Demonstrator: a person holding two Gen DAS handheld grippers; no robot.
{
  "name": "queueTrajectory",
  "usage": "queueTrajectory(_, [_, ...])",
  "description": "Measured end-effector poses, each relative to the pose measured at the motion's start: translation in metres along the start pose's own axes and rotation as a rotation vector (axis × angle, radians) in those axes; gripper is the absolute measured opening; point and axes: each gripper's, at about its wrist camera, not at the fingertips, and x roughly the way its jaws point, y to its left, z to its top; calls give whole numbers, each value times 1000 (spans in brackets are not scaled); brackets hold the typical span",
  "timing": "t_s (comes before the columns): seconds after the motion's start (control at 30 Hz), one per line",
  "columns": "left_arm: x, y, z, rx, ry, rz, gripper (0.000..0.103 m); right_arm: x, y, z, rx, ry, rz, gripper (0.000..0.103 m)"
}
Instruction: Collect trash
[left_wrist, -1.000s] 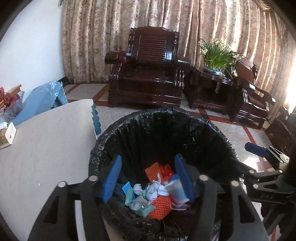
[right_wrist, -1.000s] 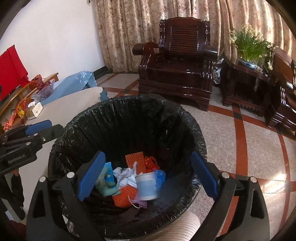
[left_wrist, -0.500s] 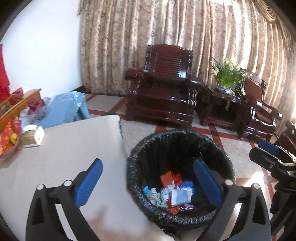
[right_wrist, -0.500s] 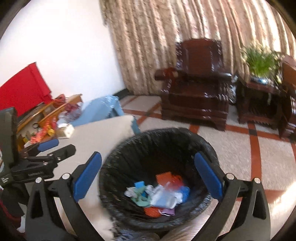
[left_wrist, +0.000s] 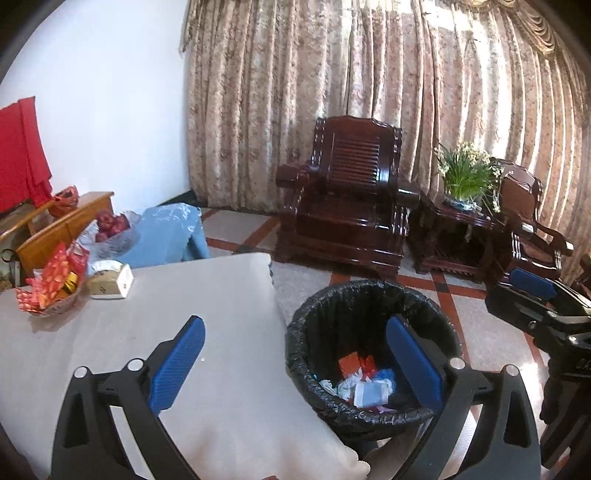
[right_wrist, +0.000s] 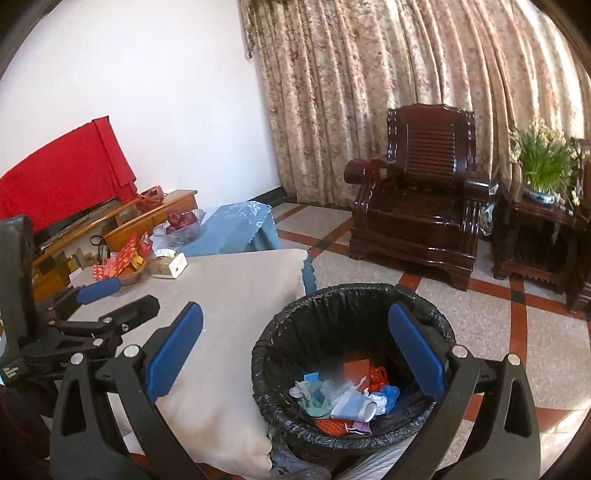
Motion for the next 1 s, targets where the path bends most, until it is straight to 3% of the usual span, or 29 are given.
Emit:
queueTrajectory(0.5, [-38, 11, -3, -22, -39, 69, 97, -12, 30, 5, -64, -19, 6, 98])
queueTrajectory(1.0, [-51, 10, -1, -12, -74, 77, 97, -10, 36, 6, -72, -19, 14, 98])
